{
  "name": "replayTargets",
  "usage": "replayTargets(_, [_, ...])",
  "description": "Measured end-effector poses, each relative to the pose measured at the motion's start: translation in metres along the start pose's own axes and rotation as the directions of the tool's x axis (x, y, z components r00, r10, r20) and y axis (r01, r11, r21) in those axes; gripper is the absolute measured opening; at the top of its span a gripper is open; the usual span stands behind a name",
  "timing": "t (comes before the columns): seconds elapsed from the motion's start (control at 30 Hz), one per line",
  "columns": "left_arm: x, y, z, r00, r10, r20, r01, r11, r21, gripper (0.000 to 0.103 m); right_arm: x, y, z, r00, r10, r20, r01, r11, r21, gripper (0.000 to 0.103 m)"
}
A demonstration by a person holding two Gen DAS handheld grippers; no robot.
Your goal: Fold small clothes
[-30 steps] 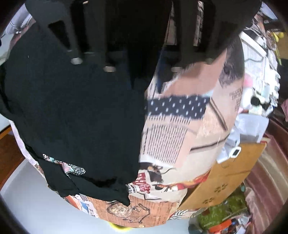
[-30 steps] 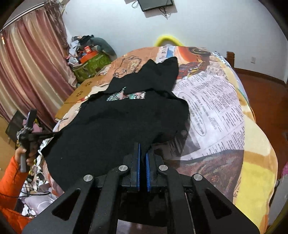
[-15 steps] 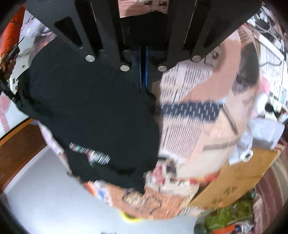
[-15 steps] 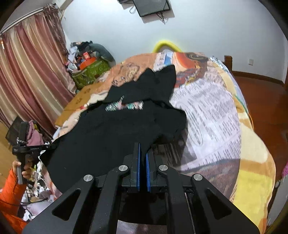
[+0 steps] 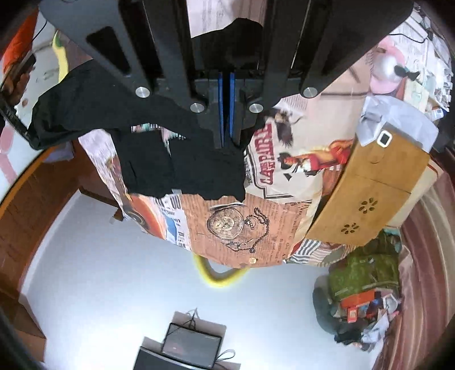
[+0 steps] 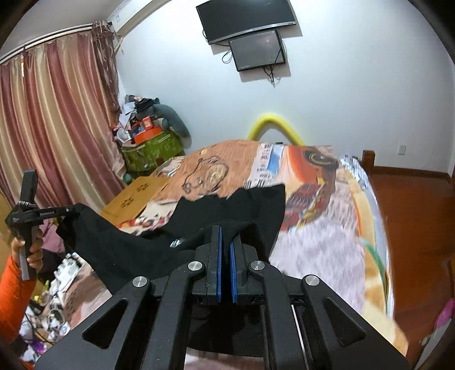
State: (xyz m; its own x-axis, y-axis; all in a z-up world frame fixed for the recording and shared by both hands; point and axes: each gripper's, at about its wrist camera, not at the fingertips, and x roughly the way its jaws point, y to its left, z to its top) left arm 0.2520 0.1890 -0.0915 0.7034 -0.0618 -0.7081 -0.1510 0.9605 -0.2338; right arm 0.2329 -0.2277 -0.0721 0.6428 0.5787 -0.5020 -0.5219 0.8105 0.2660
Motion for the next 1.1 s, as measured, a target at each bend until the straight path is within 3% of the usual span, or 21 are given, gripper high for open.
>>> replayTargets(0.27, [0.106, 0.013, 0.038, 0.991, 0.090, -0.101, -0.092, 0.996, -0.014, 0.003, 0.073, -0.036, 0.021, 0.994, -0.084, -0.068, 0.085, 0.996, 0.014, 0.004])
replayTargets(0.43, [0.180, 0.029, 0.032, 0.971, 0.125, -0.203, -0.130, 0.991, -0.012, 0.003, 0.134, -0.069, 0.016, 0.977, -0.113, -0.182, 0.124, 0.991, 0.054, 0.004])
replayTargets(0.6, [0.241, 0.048, 0.018, 0.947, 0.112, -0.301, -0.125, 0.992, -0.024, 0.003, 0.182, -0.093, -0.003, 0.949, -0.130, -0.287, 0.157, 0.985, 0.074, 0.005])
replayTargets(0.7, [0.251, 0.050, 0.010, 0.944, 0.098, -0.315, -0.103, 0.995, 0.002, 0.003, 0.192, -0.103, -0.011, 0.941, -0.106, -0.321, 0.148, 0.983, 0.110, 0.006])
replayTargets(0.8, [0.240, 0.054, 0.007, 0.949, 0.077, -0.307, -0.081, 0.997, 0.001, 0.012, 0.186, -0.103, -0.013, 0.940, -0.096, -0.327, 0.141, 0.983, 0.115, 0.009])
replayTargets(0.87, [0.229, 0.057, 0.008, 0.953, 0.073, -0.295, -0.080, 0.997, -0.010, 0.029, 0.176, -0.099, -0.012, 0.940, -0.098, -0.327, 0.139, 0.985, 0.104, 0.021])
replayTargets(1.1, [0.178, 0.067, 0.001, 0.968, 0.048, -0.245, -0.059, 0.998, -0.037, 0.047, 0.131, -0.090, -0.004, 0.961, -0.108, -0.256, 0.133, 0.988, 0.081, 0.040])
